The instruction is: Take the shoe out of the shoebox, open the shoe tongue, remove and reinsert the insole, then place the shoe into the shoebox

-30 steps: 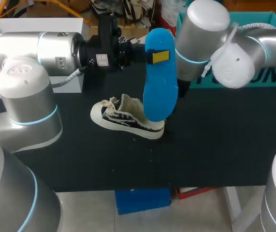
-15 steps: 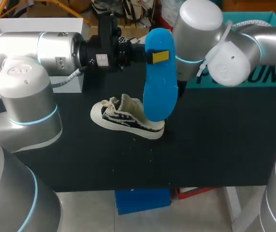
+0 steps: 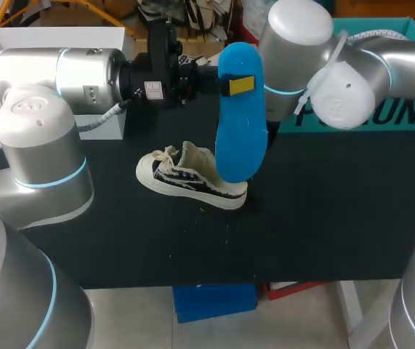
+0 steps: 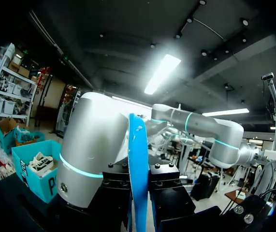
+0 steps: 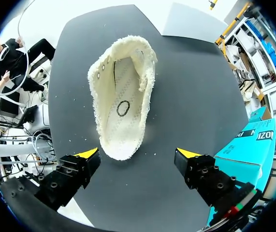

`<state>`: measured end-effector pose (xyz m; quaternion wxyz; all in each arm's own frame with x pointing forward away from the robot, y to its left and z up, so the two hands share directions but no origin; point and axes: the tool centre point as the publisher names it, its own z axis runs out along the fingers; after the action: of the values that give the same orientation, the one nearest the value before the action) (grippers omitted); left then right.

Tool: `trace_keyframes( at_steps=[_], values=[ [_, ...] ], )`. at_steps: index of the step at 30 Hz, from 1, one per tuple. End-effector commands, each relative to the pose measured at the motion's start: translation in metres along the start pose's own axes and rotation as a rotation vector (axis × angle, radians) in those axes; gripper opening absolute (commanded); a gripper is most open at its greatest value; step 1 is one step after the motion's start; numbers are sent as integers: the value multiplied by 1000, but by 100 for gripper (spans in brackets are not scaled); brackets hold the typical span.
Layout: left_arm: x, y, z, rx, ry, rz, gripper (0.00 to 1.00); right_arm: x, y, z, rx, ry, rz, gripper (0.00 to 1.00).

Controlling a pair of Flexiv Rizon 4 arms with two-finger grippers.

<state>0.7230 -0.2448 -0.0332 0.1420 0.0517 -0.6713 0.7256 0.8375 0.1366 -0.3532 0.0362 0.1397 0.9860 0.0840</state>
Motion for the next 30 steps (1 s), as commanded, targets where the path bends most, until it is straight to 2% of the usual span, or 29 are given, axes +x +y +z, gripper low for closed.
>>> trace_keyframes(
  at_steps=[1, 18, 30],
  values=[
    [0, 1, 2, 3, -4, 2, 0, 0, 0, -1, 2, 0, 1, 100],
    [0, 1, 2, 3, -4, 2, 0, 2, -1, -1, -6, -2, 0, 100],
    [0, 1, 2, 3, -4, 2, 0, 8, -4, 0, -103, -20, 28, 100]
  ],
)
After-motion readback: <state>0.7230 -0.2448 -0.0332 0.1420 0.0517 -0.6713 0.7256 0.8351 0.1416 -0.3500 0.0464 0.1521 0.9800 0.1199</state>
